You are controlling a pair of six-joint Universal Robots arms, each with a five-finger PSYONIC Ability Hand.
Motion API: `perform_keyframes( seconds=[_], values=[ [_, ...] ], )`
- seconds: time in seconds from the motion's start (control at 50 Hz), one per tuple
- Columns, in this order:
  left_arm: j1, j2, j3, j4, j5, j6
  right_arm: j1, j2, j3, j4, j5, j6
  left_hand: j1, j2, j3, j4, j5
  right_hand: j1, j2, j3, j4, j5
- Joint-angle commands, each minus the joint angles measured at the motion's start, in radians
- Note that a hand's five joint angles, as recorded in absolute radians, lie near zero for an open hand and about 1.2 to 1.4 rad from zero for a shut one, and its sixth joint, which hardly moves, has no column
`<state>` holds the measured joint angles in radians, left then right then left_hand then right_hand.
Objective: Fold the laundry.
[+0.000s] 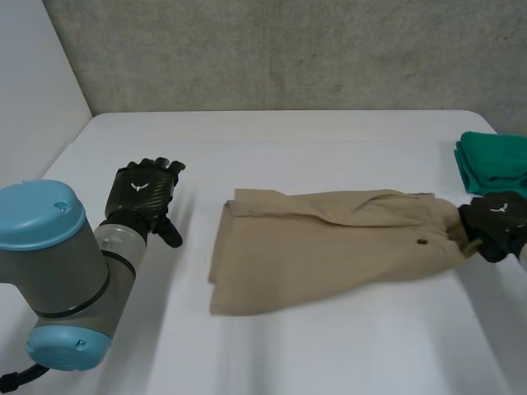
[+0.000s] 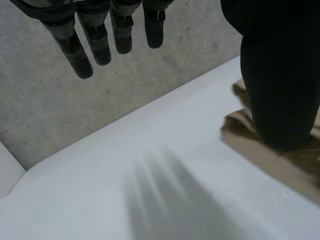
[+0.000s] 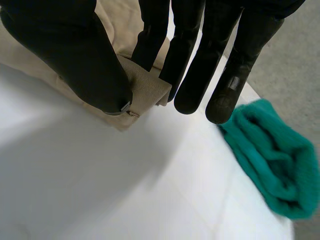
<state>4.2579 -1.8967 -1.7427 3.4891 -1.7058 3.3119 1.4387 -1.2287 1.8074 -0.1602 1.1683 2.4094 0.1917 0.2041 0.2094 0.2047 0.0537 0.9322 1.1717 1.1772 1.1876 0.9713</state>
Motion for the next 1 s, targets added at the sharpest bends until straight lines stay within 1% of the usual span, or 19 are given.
perform_keyframes(
  seconds=[0.02, 0.06, 0.12, 0.18, 0.2, 0.24, 0.3, 0.36, 0.46, 0.48, 0.52, 0.54, 0.6, 0.66, 0.74, 0.76, 0.84, 0.9, 1.0],
  values=[
    [0.000, 0.004, 0.000, -0.001, 0.000, 0.000, 0.069, -0.075, -0.074, 0.068, 0.005, -0.087, -0.016, -0.029, -0.034, -0.029, -0.053, 0.464, 0.225, 0.219, 0.209, 0.250],
    [0.002, 0.007, 0.000, -0.001, 0.000, 0.000, 0.196, -0.077, -0.143, 0.070, 0.001, -0.044, -0.016, -0.029, -0.034, -0.029, -0.053, 0.464, 0.225, 0.219, 0.209, 0.250],
    [0.010, 0.008, 0.002, -0.001, 0.000, 0.000, 0.291, -0.077, -0.186, 0.068, -0.006, -0.024, -0.016, -0.029, -0.034, -0.029, -0.053, 0.464, 0.225, 0.219, 0.209, 0.250],
    [0.020, 0.021, 0.002, -0.004, 0.000, 0.000, 0.483, -0.055, -0.262, 0.064, -0.012, -0.024, -0.016, -0.029, -0.034, -0.029, -0.053, 0.464, 0.225, 0.219, 0.209, 0.250],
    [0.022, 0.024, 0.002, -0.005, 0.000, 0.000, 0.512, -0.048, -0.273, 0.064, -0.012, -0.024, -0.016, -0.029, -0.034, -0.029, -0.053, 0.464, 0.225, 0.219, 0.209, 0.250],
    [0.031, 0.033, 0.002, -0.007, 0.000, -0.003, 0.662, 0.033, -0.336, 0.065, -0.030, -0.026, -0.016, -0.029, -0.034, -0.029, -0.053, 0.464, 0.225, 0.219, 0.209, 0.250],
    [0.037, 0.045, 0.005, -0.005, 0.000, -0.006, 0.779, 0.118, -0.385, 0.077, -0.062, -0.023, -0.016, -0.029, -0.034, -0.029, -0.053, 0.464, 0.225, 0.219, 0.209, 0.250],
    [0.037, 0.048, 0.015, -0.004, 0.002, -0.006, 0.833, 0.198, -0.404, 0.082, -0.096, -0.026, -0.016, -0.029, -0.034, -0.029, -0.053, 0.464, 0.225, 0.219, 0.209, 0.250],
    [0.039, 0.048, 0.048, -0.002, 0.002, -0.006, 0.847, 0.242, -0.453, 0.103, -0.099, -0.004, -0.016, -0.029, -0.034, -0.029, -0.053, 0.464, 0.225, 0.219, 0.209, 0.250],
    [0.040, 0.047, 0.066, -0.002, 0.003, -0.006, 0.845, 0.239, -0.462, 0.103, -0.098, 0.005, -0.016, -0.029, -0.034, -0.029, -0.053, 0.384, 0.144, 0.139, 0.128, 0.170],
    [0.042, 0.047, 0.083, -0.002, 0.003, -0.008, 0.841, 0.229, -0.474, 0.105, -0.096, 0.039, -0.016, -0.029, -0.034, -0.029, -0.053, -0.073, -0.312, -0.318, -0.328, -0.286],
    [0.042, 0.045, 0.103, -0.002, 0.003, -0.008, 0.839, 0.210, -0.477, 0.103, -0.095, 0.091, -0.016, -0.029, -0.034, -0.029, -0.053, -0.395, -0.634, -0.640, -0.650, -0.608],
    [0.040, 0.042, 0.138, -0.002, 0.003, -0.006, 0.826, 0.169, -0.476, 0.102, -0.082, 0.186, -0.016, -0.029, -0.034, -0.029, -0.053, -0.550, -0.790, -0.795, -0.806, -0.764],
    [0.030, 0.031, 0.186, -0.004, 0.005, -0.008, 0.754, 0.103, -0.456, 0.102, -0.055, 0.322, -0.016, -0.029, -0.034, -0.029, -0.053, -0.735, -0.975, -0.980, -0.990, -0.949],
    [-0.006, -0.016, 0.248, -0.005, 0.012, -0.009, 0.654, 0.034, -0.418, 0.111, -0.018, 0.493, -0.016, -0.029, -0.034, -0.029, -0.053, -0.758, -0.997, -1.003, -1.013, -0.971],
    [-0.025, -0.033, 0.265, -0.007, 0.012, -0.009, 0.622, 0.011, -0.405, 0.113, -0.009, 0.554, -0.013, -0.026, -0.031, -0.026, -0.050, -0.758, -0.997, -1.003, -1.013, -0.971],
    [-0.133, -0.112, 0.348, -0.039, 0.028, -0.011, 0.540, -0.014, -0.370, 0.128, 0.001, 0.651, -0.008, -0.020, -0.025, -0.021, -0.044, -0.758, -0.997, -1.003, -1.013, -0.971],
    [-0.184, -0.162, 0.400, -0.081, 0.063, -0.017, 0.503, -0.014, -0.362, 0.160, 0.004, 0.666, -0.005, -0.017, -0.022, -0.018, -0.041, -0.758, -0.997, -1.003, -1.013, -0.971],
    [-0.199, -0.217, 0.449, -0.133, 0.092, -0.063, 0.494, -0.008, -0.364, 0.180, 0.004, 0.665, 0.004, -0.008, -0.014, -0.009, -0.032, -0.758, -0.997, -1.003, -1.013, -0.971]
  ],
)
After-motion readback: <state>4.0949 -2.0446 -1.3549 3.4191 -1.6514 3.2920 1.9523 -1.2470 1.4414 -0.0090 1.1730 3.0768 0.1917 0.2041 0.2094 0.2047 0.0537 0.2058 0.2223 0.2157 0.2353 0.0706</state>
